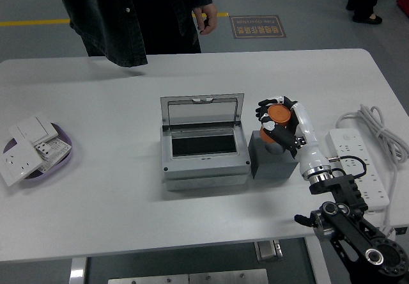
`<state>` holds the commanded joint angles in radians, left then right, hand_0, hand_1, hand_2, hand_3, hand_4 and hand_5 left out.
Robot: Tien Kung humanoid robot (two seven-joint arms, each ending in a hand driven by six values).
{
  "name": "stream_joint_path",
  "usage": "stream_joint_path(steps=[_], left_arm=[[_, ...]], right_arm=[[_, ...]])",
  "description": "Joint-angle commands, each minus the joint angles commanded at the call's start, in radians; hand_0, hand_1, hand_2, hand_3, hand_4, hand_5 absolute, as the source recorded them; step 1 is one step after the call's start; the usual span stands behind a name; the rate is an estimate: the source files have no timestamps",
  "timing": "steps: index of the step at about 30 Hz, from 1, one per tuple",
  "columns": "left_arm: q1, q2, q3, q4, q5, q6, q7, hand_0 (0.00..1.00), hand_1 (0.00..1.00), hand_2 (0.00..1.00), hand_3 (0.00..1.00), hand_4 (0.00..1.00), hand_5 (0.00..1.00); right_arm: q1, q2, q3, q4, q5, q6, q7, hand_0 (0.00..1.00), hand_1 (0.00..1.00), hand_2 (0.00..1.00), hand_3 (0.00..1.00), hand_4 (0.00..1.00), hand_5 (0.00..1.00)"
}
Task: Pick up the cylinder from the cube,place it in the box,flap close box
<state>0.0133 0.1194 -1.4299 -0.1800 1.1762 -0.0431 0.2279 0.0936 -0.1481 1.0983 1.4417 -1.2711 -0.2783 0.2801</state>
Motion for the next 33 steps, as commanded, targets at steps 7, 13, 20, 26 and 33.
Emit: stream_joint_path(steps=[7, 13, 20, 26, 33], left_arm=[[0.004, 0.002, -0.004, 0.0, 0.004, 0.0, 0.002, 0.633, 0.658, 0.579, 0.659, 0.712, 0.315], [0.003, 0.003, -0.006, 0.0, 0.006, 0.0, 0.003, 0.632, 0.658, 0.579, 0.658, 0.714, 0.321], [0.003, 0.002, -0.008, 0.0, 0.008, 0.0, 0.003, 0.633, 0.658, 0.58, 0.659, 0.715, 0.328], [0.003, 0.002, -0.01, 0.0, 0.011, 0.001, 0.004, 0.632, 0.658, 0.58, 0.659, 0.715, 0.33], [0.002, 0.003, -0.013, 0.0, 0.014, 0.001, 0.004, 0.632, 0.658, 0.58, 0.659, 0.715, 0.329]], right_arm=[[0.086, 0.004, -0.07, 0.046, -0.116, 0.021, -0.096, 0.431, 0.439, 0.375, 0.332, 0.002, 0.002], [0.16, 0.012, -0.122, 0.041, -0.234, 0.065, -0.203, 0.139, 0.218, 0.274, 0.246, 0.002, 0.002], [0.214, 0.021, -0.17, 0.03, -0.385, 0.155, -0.346, 0.01, 0.132, 0.214, 0.206, 0.002, 0.002], [0.244, 0.015, -0.211, 0.019, -0.461, 0.214, -0.424, 0.002, 0.134, 0.217, 0.218, 0.002, 0.002], [0.3, -0.019, -0.252, 0.006, -0.558, 0.277, -0.488, 0.02, 0.15, 0.234, 0.249, 0.002, 0.002]])
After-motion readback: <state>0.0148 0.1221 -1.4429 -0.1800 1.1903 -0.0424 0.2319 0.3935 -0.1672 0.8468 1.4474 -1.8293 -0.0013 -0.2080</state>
